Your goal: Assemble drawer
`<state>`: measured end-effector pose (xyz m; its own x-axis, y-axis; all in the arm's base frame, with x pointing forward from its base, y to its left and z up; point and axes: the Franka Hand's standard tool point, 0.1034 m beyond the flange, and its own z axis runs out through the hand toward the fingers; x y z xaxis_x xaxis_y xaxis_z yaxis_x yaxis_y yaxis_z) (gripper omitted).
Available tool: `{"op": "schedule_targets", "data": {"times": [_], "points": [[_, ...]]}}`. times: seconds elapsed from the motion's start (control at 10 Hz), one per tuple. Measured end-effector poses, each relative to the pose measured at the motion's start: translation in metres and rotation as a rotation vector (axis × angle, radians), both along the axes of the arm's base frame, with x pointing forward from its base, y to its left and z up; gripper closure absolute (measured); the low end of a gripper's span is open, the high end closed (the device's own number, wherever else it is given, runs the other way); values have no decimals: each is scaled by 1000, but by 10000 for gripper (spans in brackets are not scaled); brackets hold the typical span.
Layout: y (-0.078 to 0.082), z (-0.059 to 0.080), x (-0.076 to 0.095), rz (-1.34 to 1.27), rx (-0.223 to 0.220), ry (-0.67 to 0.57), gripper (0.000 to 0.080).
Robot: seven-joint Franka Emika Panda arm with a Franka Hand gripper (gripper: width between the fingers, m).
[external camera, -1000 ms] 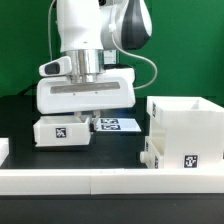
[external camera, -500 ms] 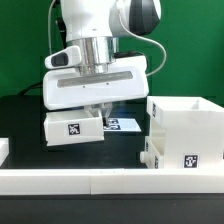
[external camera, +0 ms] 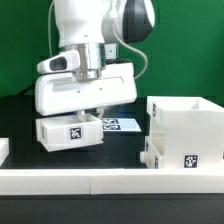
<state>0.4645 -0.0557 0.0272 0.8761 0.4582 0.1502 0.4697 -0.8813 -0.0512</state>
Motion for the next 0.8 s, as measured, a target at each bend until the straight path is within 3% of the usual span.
{"op": "schedule_targets", "data": {"times": [0.3, 0.8], "points": [[0, 7, 17, 356, -55, -19, 756], [1, 9, 22, 731, -94, -37, 756]]}}
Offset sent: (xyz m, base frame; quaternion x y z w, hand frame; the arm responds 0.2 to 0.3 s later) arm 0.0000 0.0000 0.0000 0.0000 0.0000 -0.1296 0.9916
